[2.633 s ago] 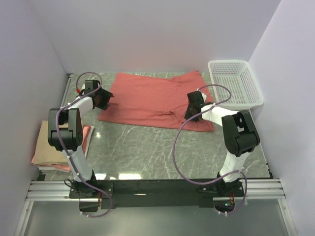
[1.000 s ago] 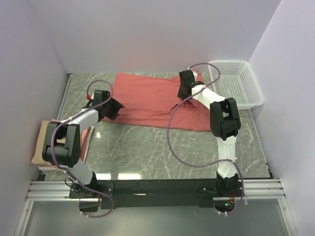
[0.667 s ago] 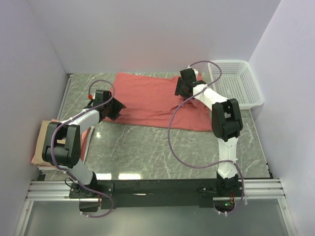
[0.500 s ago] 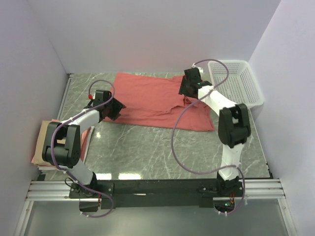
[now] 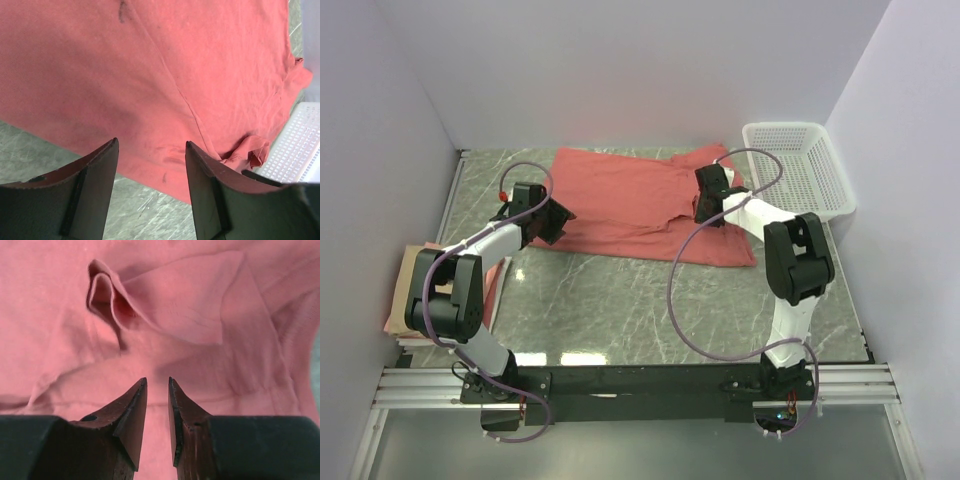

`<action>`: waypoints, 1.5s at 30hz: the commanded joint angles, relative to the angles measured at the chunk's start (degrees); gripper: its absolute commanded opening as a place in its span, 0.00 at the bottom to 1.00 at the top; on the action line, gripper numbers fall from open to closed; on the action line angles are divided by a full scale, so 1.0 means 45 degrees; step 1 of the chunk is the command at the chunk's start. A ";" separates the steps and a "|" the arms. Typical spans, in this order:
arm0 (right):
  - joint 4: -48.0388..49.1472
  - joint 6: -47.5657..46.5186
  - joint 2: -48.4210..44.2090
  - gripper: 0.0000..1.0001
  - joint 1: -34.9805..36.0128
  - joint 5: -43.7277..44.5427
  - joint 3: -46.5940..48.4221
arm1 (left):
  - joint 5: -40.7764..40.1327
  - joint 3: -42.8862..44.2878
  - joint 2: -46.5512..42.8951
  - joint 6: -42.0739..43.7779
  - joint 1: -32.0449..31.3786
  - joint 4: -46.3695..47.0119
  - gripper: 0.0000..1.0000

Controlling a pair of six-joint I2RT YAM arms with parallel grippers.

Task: Fold and stack the t-shirts
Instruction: Fold the tshirt

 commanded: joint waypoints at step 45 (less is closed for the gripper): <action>0.0374 0.0292 0.1594 0.42 0.0351 -0.0806 0.3225 | 0.0124 0.0745 -0.0777 0.0245 0.0069 -0.0245 0.62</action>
